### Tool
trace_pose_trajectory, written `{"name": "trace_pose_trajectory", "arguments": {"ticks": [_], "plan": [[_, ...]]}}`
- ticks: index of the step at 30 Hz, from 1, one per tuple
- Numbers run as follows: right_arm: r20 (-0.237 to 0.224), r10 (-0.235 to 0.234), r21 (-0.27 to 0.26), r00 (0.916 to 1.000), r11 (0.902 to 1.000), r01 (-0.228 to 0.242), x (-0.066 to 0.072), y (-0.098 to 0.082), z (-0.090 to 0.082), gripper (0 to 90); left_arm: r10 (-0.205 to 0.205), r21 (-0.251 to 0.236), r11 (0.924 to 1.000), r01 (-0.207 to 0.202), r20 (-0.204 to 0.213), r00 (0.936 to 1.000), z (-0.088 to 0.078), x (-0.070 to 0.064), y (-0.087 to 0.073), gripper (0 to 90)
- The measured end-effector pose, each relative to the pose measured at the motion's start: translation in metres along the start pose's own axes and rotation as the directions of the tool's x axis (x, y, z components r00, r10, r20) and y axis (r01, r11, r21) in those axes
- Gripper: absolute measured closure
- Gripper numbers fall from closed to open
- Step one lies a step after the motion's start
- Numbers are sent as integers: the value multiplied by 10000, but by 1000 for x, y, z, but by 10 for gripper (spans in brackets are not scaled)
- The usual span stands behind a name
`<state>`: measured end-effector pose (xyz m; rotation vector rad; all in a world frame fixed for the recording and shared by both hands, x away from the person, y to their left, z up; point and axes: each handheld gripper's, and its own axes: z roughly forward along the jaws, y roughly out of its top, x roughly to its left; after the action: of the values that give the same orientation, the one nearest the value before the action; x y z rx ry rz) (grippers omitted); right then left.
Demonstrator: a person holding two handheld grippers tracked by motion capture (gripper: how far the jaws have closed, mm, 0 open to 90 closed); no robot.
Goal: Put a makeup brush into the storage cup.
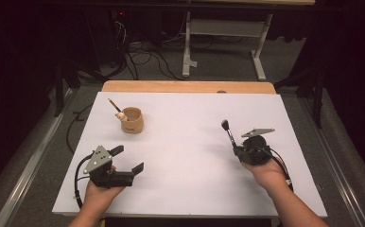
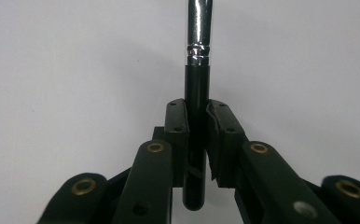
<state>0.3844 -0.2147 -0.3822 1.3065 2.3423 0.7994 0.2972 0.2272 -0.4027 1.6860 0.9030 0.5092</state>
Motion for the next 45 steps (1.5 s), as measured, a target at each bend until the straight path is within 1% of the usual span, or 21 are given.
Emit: {"name": "trace_pose_trajectory", "arguments": {"ticks": [2,4,6,11,13,16,19,24,28,29,32,35,36,38,39,40,44,45], "plan": [[-36,-4,-251,10000,9997,3,1,-2,1,817,-26,-1,10000,26,-32,10000,0,1,0,23],[68,-54,-462,10000,9989,57,2,-4,1,817,-15,3,10000,15,-60,10000,0,1,0,23],[17,-51,-682,10000,9977,52,3,-5,2,816,1,33,10000,-1,-66,10000,0,1,0,23],[72,-174,-1109,9998,9937,181,4,-8,3,816,-47,74,10000,47,-25,10000,1,2,-1,23],[-50,-31,-1266,10000,9919,24,3,-9,4,816,-69,79,9999,70,-38,10000,1,2,-1,23],[-44,46,-1523,10000,9883,-52,2,-11,4,817,-79,113,9999,80,-63,9999,2,3,-2,23],[68,-59,-1803,10000,9836,70,2,-13,3,817,-103,114,9999,104,-84,9999,2,3,-2,22],[80,50,-2205,10000,9754,-31,-1,-16,2,816,-125,140,9998,126,-94,9999,2,3,-3,22],[37,183,-2370,9998,9714,-169,-1,-19,4,816,-121,174,9998,122,-84,9999,3,3,-3,22],[53,156,-2399,9999,9707,-139,-1,-20,5,816,-122,171,9998,124,-84,9999,3,3,-3,22],[-5,240,-2565,9997,9663,-233,-1,-22,7,816,-130,161,9998,132,-101,9999,3,3,-4,22],[-38,233,-2772,9997,9605,-234,0,-24,7,816,-159,151,9998,160,-108,9998,2,4,-4,22],[-17,170,-2868,9999,9578,-167,0,-24,7,816,-180,152,9997,182,-109,9998,2,4,-4,22],[-54,246,-3004,9997,9535,-251,1,-26,8,816,-195,161,9997,196,-116,9997,2,5,-5,22],[-22,213,-3056,9998,9519,-210,0,-27,8,816,-206,160,9997,208,-121,9997,2,5,-5,22],[-85,312,-3085,9995,9507,-323,0,-28,8,816,-216,157,9996,218,-129,9997,2,5,-5,22],[-183,335,-3406,9993,9394,-377,-1,-35,11,816,-232,156,9996,234,-158,9996,2,5,-5,22],[-188,337,-3440,9993,9382,-381,-2,-37,11,816,-233,157,9996,235,-166,9996,2,5,-5,21]]}}
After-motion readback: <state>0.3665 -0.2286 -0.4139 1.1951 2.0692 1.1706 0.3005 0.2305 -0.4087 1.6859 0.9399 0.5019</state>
